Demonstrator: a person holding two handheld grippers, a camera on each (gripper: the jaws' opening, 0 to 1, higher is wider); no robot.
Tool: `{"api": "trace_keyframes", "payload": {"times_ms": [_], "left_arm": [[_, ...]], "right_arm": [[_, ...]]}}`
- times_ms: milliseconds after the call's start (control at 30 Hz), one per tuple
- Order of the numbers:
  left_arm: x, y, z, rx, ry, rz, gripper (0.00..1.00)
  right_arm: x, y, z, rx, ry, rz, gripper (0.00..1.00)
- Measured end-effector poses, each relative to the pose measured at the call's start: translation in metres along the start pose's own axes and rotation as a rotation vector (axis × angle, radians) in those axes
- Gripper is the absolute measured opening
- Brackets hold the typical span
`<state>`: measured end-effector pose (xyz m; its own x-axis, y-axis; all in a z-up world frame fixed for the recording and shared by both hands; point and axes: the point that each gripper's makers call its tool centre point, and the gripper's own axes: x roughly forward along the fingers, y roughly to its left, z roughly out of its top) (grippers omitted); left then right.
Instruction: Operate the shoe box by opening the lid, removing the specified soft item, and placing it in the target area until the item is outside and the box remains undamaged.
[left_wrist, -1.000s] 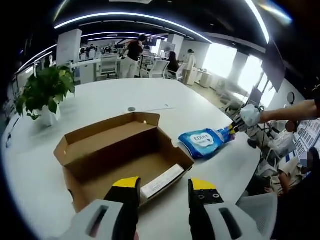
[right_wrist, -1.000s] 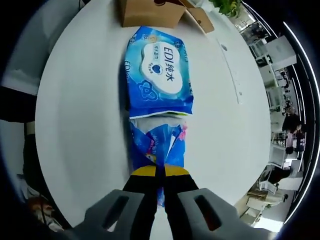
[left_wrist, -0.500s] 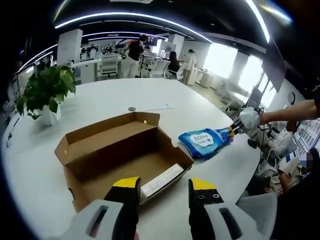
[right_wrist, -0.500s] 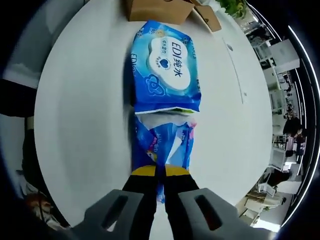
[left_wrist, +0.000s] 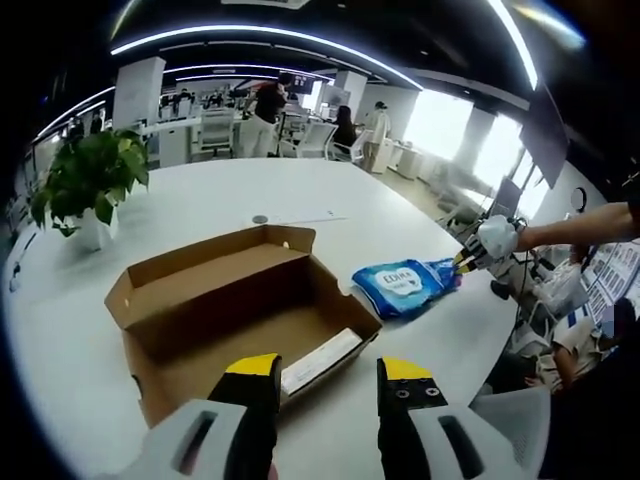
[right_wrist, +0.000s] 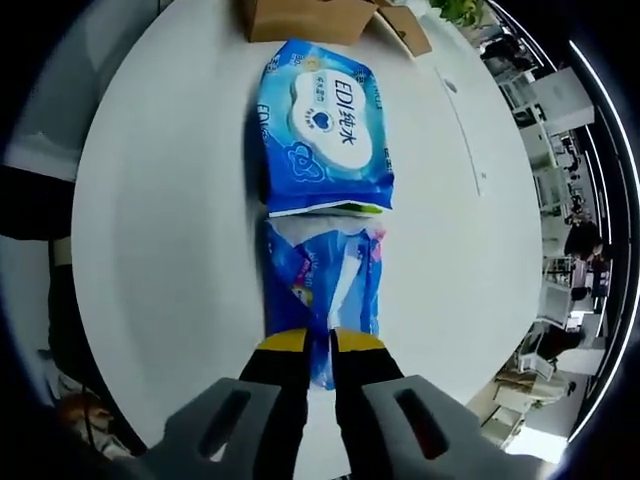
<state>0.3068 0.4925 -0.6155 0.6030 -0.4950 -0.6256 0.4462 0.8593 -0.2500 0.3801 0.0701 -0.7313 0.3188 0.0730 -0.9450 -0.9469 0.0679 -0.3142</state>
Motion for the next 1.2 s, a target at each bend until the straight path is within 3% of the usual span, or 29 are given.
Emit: {"api": "trace_keyframes", "payload": {"times_ms": [333,967,1200], "left_arm": [[-0.005,0.003,0.002,0.000,-0.018,-0.016,0.38],[-0.021,0.015,0.001,0.004,-0.039,-0.052,0.38],[-0.027,0.023,0.003,0.004,-0.049,-0.060,0.38]], "right_arm": [[-0.014,-0.001,-0.008,0.063,0.023,-0.012,0.08],[-0.046,-0.008,-0.001,0.447,-0.065,-0.060,0.13],[-0.052,-0.010,0.008,0.636,-0.128,-0.072,0.15]]}}
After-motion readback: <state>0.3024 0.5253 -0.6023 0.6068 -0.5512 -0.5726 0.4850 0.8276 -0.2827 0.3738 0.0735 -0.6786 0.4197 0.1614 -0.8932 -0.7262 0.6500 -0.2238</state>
